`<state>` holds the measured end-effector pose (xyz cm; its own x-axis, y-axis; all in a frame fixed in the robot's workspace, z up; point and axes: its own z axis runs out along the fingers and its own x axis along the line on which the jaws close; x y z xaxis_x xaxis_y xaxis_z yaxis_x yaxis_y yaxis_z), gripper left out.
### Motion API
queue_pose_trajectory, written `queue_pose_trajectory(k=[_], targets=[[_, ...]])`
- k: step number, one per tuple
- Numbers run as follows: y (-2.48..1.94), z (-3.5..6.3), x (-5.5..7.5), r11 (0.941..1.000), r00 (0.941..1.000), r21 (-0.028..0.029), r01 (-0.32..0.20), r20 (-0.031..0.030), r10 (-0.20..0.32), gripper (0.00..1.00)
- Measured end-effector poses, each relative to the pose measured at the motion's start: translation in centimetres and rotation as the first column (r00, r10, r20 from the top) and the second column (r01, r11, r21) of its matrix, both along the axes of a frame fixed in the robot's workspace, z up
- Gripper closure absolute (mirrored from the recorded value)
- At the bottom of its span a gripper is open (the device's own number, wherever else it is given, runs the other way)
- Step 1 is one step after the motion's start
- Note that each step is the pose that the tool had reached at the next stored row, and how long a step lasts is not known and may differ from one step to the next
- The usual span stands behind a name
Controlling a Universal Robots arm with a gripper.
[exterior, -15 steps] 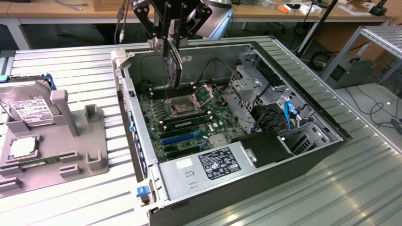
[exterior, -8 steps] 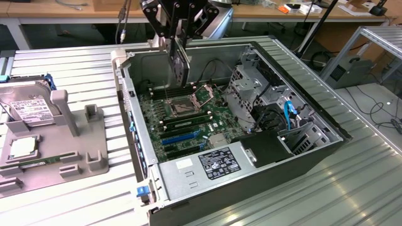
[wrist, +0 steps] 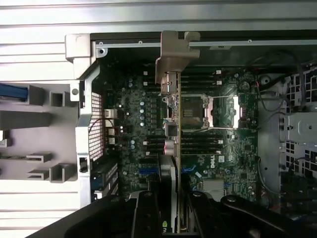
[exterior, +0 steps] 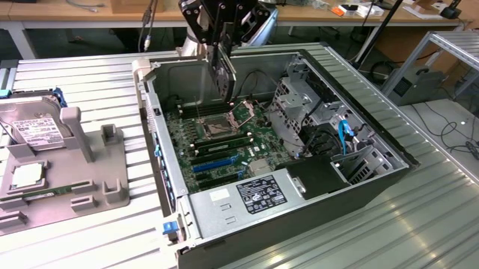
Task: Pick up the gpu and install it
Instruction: 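Pick up the gpu and move the gpu toward the slot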
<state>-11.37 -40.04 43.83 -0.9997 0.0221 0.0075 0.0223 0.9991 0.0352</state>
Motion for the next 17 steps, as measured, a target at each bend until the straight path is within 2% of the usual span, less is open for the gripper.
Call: queue_pose_trajectory(k=[12,17], targets=[[0.0,0.0,2.7,1.0,1.0,-0.0004,0.0,0.0001,0.0,0.73],[-0.04,-0.21,3.6,1.0,1.0,-0.006,0.0,0.0,0.0,0.73]])
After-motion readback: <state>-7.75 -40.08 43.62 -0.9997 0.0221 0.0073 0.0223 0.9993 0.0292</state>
